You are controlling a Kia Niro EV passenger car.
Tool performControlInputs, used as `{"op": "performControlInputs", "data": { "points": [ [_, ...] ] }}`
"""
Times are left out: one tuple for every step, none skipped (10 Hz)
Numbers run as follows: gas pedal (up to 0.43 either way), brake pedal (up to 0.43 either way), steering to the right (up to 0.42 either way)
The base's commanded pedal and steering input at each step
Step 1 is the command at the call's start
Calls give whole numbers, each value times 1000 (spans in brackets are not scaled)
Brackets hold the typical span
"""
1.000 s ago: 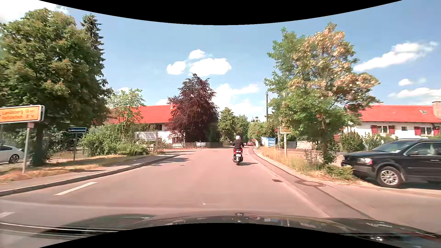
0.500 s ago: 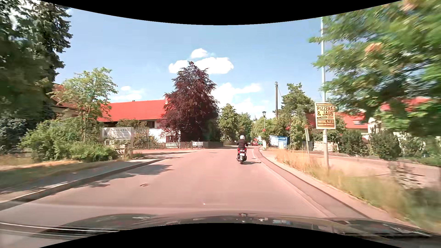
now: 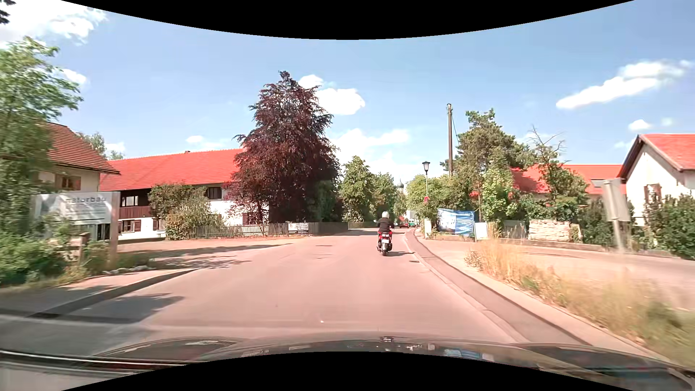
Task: Follow the waypoints while adhering to traffic rules and regulations
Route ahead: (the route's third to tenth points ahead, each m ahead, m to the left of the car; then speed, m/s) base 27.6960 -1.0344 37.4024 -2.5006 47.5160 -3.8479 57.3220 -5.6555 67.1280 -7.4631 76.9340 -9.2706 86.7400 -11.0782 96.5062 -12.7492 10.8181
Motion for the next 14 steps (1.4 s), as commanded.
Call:
{"op": "performControlInputs", "data": {
  "points": [
    [138,12,17],
    [138,12,19],
    [138,12,21],
    [138,12,24],
    [138,6,24],
    [138,6,24],
    [138,6,24],
    [138,12,23],
    [138,12,21],
    [138,12,14],
    [138,12,8],
    [138,12,8],
    [138,12,8],
    [138,6,11]
  ]
}}
